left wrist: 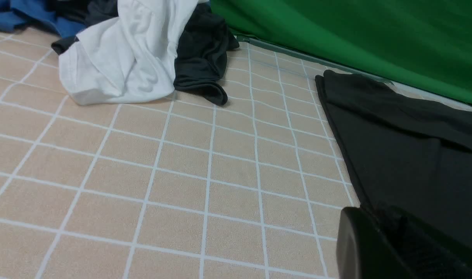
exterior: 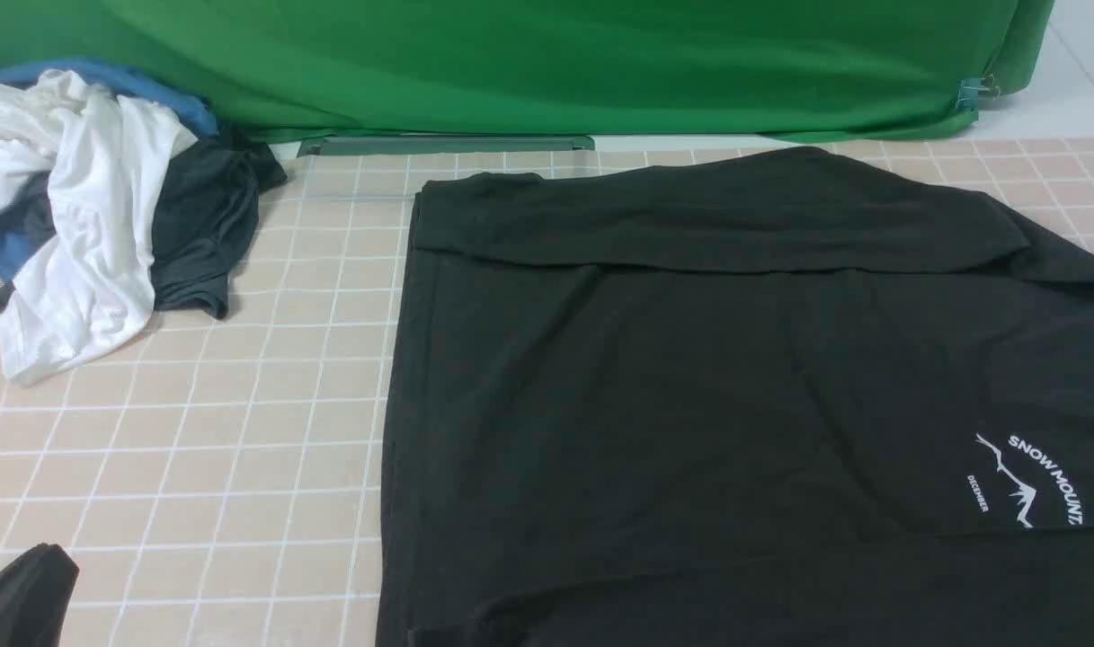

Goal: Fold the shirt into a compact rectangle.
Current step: 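Grasp the left edge of the dark T-shirt lying flat on the table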

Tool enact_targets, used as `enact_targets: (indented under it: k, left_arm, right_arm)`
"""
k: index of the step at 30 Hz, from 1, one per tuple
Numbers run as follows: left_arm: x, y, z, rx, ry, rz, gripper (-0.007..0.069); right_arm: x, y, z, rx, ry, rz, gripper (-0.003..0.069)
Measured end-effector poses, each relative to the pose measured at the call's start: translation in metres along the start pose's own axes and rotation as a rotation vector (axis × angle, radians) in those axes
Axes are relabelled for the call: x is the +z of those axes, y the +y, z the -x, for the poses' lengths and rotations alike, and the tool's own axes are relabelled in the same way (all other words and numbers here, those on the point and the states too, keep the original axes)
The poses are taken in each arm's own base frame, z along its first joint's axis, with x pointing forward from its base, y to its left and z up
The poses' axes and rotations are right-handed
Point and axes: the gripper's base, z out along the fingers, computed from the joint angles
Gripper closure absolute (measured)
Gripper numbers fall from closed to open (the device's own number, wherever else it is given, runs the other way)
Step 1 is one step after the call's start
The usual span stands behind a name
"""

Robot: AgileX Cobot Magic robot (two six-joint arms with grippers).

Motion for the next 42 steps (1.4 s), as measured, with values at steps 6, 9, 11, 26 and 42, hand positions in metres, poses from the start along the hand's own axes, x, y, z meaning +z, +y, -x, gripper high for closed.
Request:
enact_targets:
  k: [6, 9, 11, 26, 42]
  left_arm:
    - [0.0, 0.0, 0.0, 0.0, 0.0, 0.0, 0.0607]
    - [0.0, 0.0, 0.0, 0.0, 0.0, 0.0, 0.0607]
    - [0.0, 0.0, 0.0, 0.0, 0.0, 0.0, 0.0607]
    - [0.0, 0.0, 0.0, -0.002, 0.0, 0.0, 0.0607]
    - [0.0, 0.0006, 0.0002, 0.025, -0.002, 0.007, 0.0607]
  right_arm:
    - [0.0, 0.0, 0.0, 0.0, 0.0, 0.0, 0.0419]
    - [0.0, 0.0, 0.0, 0.0, 0.0, 0.0, 0.0419]
    - [0.0, 0.0, 0.0, 0.0, 0.0, 0.0, 0.0419]
    - [0.0, 0.0, 0.0, -0.001, 0.0, 0.0, 0.0419]
    - [0.0, 0.0, 0.0, -0.002, 0.0, 0.0, 0.0419]
